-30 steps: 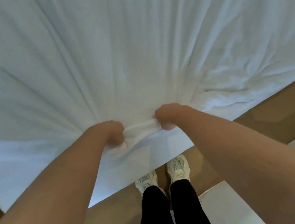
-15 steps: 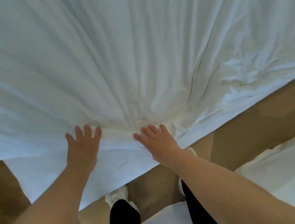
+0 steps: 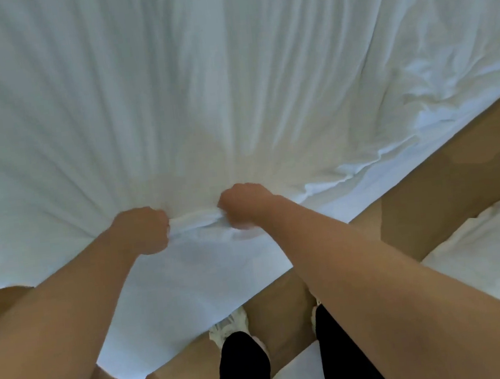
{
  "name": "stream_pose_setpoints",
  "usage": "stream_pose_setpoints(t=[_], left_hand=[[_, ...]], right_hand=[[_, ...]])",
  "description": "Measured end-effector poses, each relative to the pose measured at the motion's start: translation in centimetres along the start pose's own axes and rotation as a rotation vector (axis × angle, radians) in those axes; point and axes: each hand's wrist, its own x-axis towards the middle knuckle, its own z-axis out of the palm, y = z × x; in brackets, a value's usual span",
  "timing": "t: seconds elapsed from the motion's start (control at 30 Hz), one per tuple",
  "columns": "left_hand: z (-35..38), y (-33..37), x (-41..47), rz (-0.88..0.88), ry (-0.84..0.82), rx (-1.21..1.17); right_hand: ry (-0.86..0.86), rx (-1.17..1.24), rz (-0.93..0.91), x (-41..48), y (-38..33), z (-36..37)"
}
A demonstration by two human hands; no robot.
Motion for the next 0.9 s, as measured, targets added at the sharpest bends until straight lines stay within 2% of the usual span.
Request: stream_pose_setpoints(t=[0.03, 0.07, 0.1, 0.13, 0.2, 0.27, 0.3, 0.37, 0.43, 0.47, 0.53, 0.6, 0.7, 0.77, 0.83, 0.9], left_hand=[[0.0, 0.2, -0.1, -0.035, -0.192, -0.097], [0.2, 0.7, -0.5, -0.055, -0.300, -0.200], [0.6, 1.4, -1.3, -0.059, -0.303, -0.263], [1.6, 1.8, -2.2, -0.076, -0.262, -0.264], [4.5, 1.9, -4.3, -0.172, -0.110, -0.077], [7.2, 1.4, -5.5, -0.264, -0.032, 0.142], [8.2, 1.2, -5.5, -0.266, -0.014, 0.167], [9.9, 0.4, -4.2, -0.145, 0.193, 0.189], [8.7, 0.0, -3.1, -0.013, 0.246, 0.171], [7.3, 0.0, -2.8, 0.029, 0.169, 0.153], [5.5, 0.7, -2.9, -0.058, -0.051, 0.139], [5.2, 1.9, -3.2, -0.078, -0.321, 0.058], [7.0, 4.2, -4.2, -0.048, -0.584, -0.076], [9.4, 4.9, -5.2, -0.066, -0.545, -0.136], [11.2, 5.1, -6.3, -0.067, -0.361, -0.086], [12.5, 5.1, -6.5, -0.065, -0.243, 0.001]], right_hand=[[-0.055, 0.009, 0.008, -0.4, -0.1, -0.4], [-0.076, 0.002, 0.027, -1.0, -0.2, -0.7], [-0.060, -0.028, 0.041, -1.8, -0.4, -0.4], [0.005, -0.069, 0.037, -2.5, -0.7, 0.3], [0.156, -0.134, -0.024, -3.7, -1.2, 2.8], [0.113, -0.214, -0.102, -4.1, -2.2, 5.7], [0.079, -0.273, -0.103, -3.8, -2.6, 7.3], [0.154, -0.283, -0.035, -2.5, -3.4, 8.6], [0.265, -0.265, -0.030, -1.2, -3.6, 7.6], [0.243, -0.186, -0.031, -0.6, -3.4, 6.9], [0.088, -0.057, -0.058, 0.0, -2.9, 6.0], [-0.058, -0.050, -0.077, -0.6, -2.9, 5.3], [-0.236, -0.056, -0.081, -2.4, -2.9, 6.7], [-0.181, -0.077, -0.101, -3.8, -2.5, 8.4], [-0.014, -0.123, -0.157, -4.6, -1.7, 10.2], [0.055, -0.149, -0.176, -4.5, -1.5, 11.4]])
